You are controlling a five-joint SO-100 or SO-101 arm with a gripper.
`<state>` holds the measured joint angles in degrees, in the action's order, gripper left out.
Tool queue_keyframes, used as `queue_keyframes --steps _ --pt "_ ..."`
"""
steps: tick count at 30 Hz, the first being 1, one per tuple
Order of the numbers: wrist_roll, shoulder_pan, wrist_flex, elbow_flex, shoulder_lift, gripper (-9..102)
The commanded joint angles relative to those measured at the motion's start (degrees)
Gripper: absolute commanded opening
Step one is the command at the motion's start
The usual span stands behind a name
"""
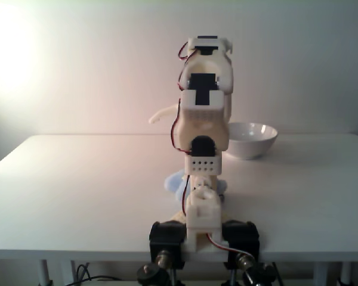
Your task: Grasp a skyblue doll and put it into the bowl.
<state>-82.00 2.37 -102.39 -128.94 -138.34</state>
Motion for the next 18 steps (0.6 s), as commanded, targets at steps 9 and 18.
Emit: queue_keyframes --steps 9,18 --pt "-0.5 4.5 -4.0 -0.6 0.1 84" --pt "-0.7 5.8 -3.9 -3.2 0.2 89"
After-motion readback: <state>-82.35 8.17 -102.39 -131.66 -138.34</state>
